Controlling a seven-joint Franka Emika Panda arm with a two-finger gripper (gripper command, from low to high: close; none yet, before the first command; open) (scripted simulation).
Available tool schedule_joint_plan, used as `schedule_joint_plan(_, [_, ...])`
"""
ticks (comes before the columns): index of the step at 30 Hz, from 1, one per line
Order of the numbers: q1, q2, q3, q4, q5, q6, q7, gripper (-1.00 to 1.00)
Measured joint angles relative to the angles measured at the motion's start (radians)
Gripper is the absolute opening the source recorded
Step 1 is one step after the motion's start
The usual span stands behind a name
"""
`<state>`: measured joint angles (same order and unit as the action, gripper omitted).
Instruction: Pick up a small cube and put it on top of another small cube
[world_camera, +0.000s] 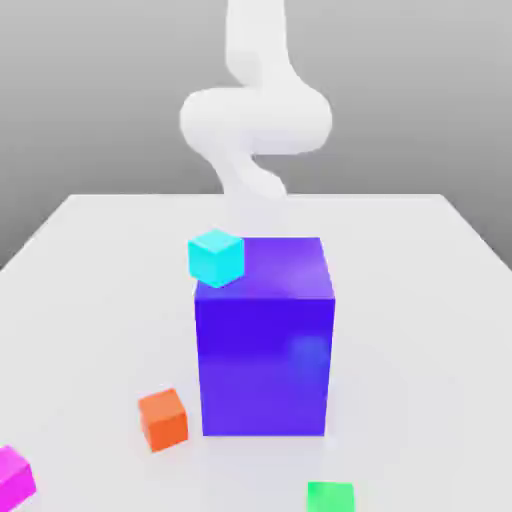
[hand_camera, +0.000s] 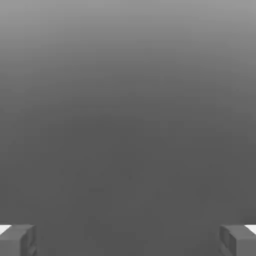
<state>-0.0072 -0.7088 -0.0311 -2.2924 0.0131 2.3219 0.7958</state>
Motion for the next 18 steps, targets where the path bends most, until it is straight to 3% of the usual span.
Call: schedule_joint_plan(18, [-0.089,0.659,-0.212,0.055,0.151,0.157,-0.071,0.00])
